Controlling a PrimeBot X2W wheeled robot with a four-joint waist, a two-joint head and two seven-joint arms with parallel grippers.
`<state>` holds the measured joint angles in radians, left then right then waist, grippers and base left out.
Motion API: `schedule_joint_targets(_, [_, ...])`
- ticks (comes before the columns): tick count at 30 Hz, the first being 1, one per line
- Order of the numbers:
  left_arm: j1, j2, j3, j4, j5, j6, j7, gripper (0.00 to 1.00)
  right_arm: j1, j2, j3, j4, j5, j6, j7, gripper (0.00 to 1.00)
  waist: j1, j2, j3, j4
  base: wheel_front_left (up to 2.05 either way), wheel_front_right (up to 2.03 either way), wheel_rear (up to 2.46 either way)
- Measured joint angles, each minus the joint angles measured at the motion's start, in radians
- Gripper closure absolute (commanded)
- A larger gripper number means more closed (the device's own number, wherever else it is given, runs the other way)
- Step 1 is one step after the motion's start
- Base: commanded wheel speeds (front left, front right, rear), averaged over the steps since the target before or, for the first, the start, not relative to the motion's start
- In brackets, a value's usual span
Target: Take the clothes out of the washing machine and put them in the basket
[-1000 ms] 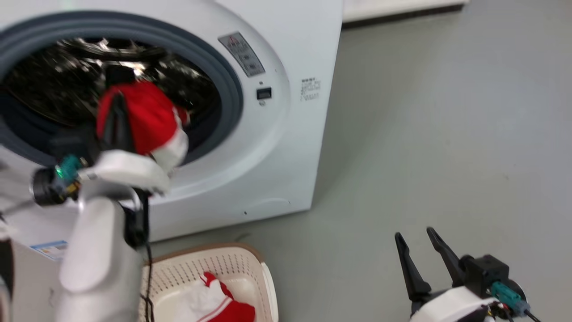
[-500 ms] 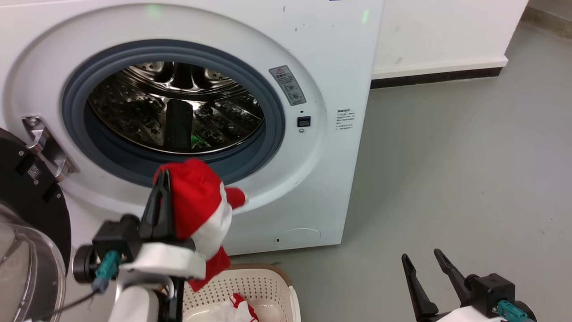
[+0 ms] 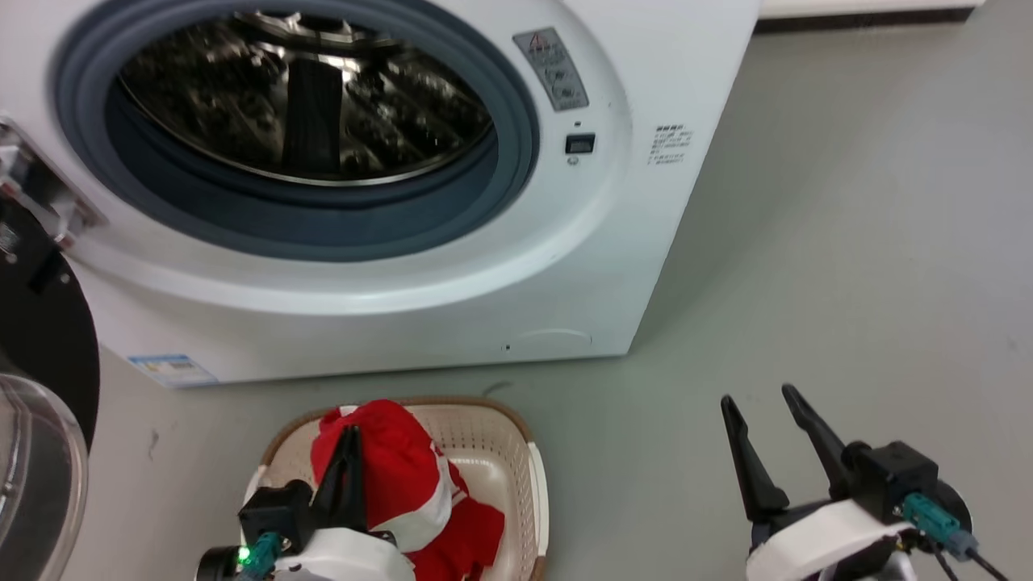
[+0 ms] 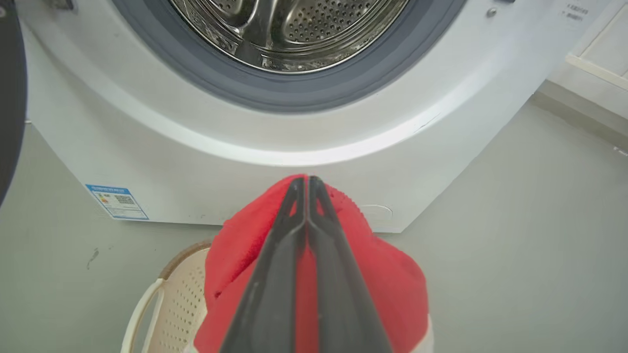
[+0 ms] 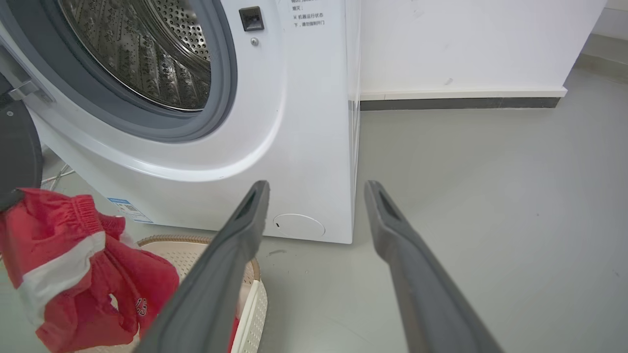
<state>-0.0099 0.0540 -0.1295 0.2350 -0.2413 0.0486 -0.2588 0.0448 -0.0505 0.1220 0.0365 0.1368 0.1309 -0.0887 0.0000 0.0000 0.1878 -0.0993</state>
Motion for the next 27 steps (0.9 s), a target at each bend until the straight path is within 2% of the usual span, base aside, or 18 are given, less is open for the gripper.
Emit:
schedule_joint_targets(8, [-0.134, -0.004, -0.04, 0.14, -0.017, 0.009, -0.002, 1.0, -0.121, 0.0, 0.032, 0.009, 0.003, 0.0, -0.04, 0.0, 0.0002, 0.0, 0.177, -0.006, 0.0, 0.0, 0.0])
schedule_joint_targets(14, [-0.264, -0.004, -0.025, 0.3, -0.018, 0.028, -0.003, 1.0, -0.206, 0.0, 0.059, 0.041, 0.014, 0.0, -0.074, 0.0, 0.0002, 0.0, 0.315, -0.028, 0.0, 0.0, 0.0])
schedule_joint_targets(15, [-0.329, -0.004, -0.005, 0.374, -0.015, 0.029, -0.003, 1.0, -0.239, 0.0, 0.071, 0.066, 0.019, 0.0, -0.092, 0.0, 0.0003, 0.0, 0.376, -0.044, 0.0, 0.0, 0.0])
schedule_joint_targets(27, [-0.529, 0.021, 0.042, 0.652, 0.009, 0.017, -0.004, 1.0, -0.344, 0.0, 0.117, 0.136, 0.057, 0.0, -0.142, 0.0, 0.0003, 0.0, 0.548, -0.117, 0.0, 0.0, 0.0])
